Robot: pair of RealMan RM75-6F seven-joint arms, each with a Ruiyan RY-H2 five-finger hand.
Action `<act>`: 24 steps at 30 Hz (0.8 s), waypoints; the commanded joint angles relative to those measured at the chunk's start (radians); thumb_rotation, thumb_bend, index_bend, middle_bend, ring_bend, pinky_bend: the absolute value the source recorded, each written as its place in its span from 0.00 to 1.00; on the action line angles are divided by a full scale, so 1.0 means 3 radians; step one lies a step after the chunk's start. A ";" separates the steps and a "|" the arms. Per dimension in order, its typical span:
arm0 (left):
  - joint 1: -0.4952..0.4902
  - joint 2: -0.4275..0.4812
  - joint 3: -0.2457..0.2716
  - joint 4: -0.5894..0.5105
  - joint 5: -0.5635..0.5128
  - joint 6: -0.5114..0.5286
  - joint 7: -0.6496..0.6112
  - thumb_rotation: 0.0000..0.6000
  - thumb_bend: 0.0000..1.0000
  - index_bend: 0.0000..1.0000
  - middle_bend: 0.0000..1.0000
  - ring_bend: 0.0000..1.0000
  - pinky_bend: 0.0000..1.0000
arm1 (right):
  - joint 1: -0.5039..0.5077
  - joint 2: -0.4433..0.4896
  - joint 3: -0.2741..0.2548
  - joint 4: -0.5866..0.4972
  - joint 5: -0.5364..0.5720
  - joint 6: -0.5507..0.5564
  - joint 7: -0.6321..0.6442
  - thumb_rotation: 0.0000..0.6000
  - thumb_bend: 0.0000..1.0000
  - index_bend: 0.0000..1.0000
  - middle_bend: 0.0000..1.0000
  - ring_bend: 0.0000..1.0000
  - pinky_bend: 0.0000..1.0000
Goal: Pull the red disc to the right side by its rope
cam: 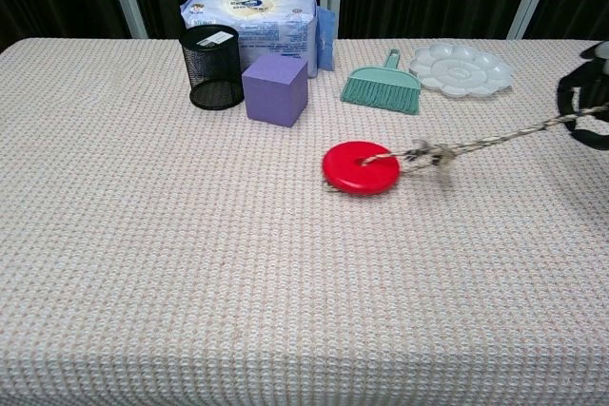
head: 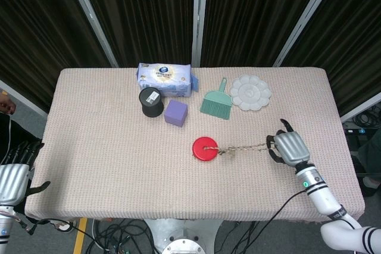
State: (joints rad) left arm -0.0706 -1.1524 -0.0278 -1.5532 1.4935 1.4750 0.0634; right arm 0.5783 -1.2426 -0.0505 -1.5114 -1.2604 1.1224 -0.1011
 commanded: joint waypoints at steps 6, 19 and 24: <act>-0.0029 0.0018 -0.0004 -0.0101 0.0011 -0.0019 0.0107 1.00 0.00 0.13 0.10 0.04 0.13 | -0.0343 0.0220 -0.0032 0.0237 -0.0048 0.0132 0.0364 1.00 0.44 1.00 0.97 0.40 0.00; -0.0050 0.0051 -0.0009 -0.0199 0.0011 -0.0021 0.0204 1.00 0.00 0.13 0.10 0.04 0.13 | -0.0693 0.0307 0.0150 0.0662 0.0186 0.0128 0.0710 1.00 0.44 1.00 0.97 0.40 0.00; -0.0062 0.0054 -0.0007 -0.0207 0.0015 -0.0033 0.0219 1.00 0.00 0.13 0.10 0.04 0.13 | -0.0799 0.0339 0.0227 0.0730 0.0219 0.0127 0.0855 1.00 0.44 1.00 0.97 0.40 0.00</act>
State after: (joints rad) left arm -0.0892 -1.1363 -0.0298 -1.6155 1.4978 1.4651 0.1290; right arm 0.3463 -1.1451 0.0114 -1.2950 -1.1909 1.1609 0.1453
